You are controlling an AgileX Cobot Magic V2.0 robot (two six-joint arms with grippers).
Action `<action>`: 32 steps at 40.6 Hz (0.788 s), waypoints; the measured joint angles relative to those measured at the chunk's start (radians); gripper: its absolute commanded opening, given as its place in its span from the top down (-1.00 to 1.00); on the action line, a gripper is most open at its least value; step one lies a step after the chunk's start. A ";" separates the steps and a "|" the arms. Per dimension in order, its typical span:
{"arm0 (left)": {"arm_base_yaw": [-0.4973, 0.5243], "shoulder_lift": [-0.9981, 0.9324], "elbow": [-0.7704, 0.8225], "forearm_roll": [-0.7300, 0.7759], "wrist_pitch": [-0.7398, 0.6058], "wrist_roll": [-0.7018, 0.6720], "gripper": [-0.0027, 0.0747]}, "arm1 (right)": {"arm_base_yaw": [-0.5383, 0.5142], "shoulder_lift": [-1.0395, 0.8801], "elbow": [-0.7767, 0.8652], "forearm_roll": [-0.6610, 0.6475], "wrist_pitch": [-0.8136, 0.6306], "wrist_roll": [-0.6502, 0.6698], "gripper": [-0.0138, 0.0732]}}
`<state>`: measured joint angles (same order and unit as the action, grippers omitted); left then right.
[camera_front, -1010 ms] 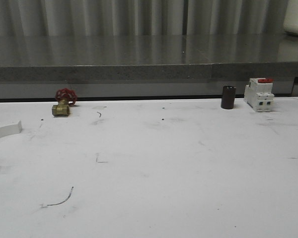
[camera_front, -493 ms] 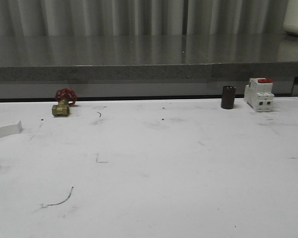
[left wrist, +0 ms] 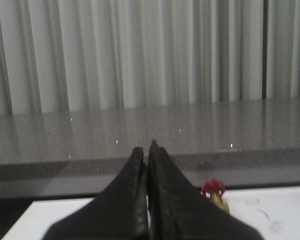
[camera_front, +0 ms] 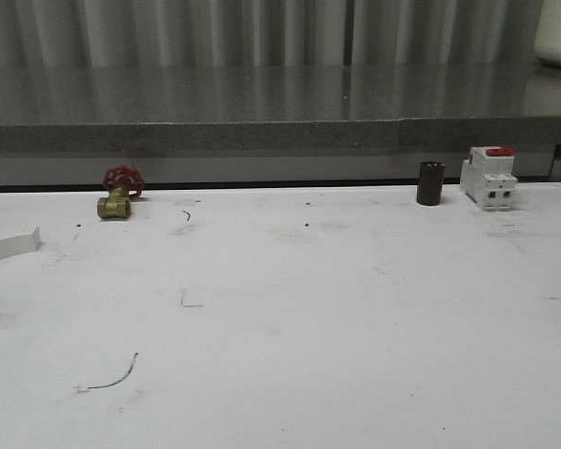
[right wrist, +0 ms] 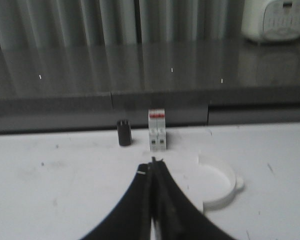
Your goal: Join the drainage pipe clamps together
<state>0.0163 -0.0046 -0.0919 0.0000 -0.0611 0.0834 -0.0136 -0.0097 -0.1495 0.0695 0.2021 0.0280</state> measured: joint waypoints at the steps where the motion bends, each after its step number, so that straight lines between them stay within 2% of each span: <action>1: 0.000 0.000 -0.035 0.000 0.013 0.000 0.98 | 0.000 0.000 -0.037 0.000 0.015 0.000 0.83; 6: 0.000 0.033 -0.194 0.036 0.130 0.000 0.98 | 0.000 0.057 -0.194 0.000 0.133 0.000 0.83; 11: 0.000 0.168 -0.323 0.052 0.239 0.000 0.98 | 0.000 0.200 -0.319 0.000 0.229 0.000 0.83; 19: 0.000 0.330 -0.365 0.055 0.291 0.000 0.97 | 0.000 0.379 -0.353 0.000 0.234 0.000 0.79; 21: 0.000 0.339 -0.365 0.055 0.293 0.000 0.90 | 0.000 0.394 -0.353 0.000 0.234 0.000 0.74; 23: 0.000 0.341 -0.365 0.055 0.293 0.000 0.76 | 0.000 0.400 -0.353 0.000 0.234 0.000 0.63; 26: 0.000 0.342 -0.365 0.055 0.296 0.000 0.37 | 0.000 0.402 -0.353 0.000 0.234 0.000 0.36; 28: 0.000 0.342 -0.365 0.055 0.299 0.000 0.08 | 0.000 0.402 -0.353 0.000 0.234 0.000 0.13; 32: 0.000 0.342 -0.365 0.055 0.308 0.000 -0.55 | 0.000 0.402 -0.353 -0.004 0.234 0.000 -0.47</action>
<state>0.0163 0.3370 -0.4572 0.0552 0.2467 0.0834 -0.0136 0.3921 -0.5025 0.0656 0.4358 0.0280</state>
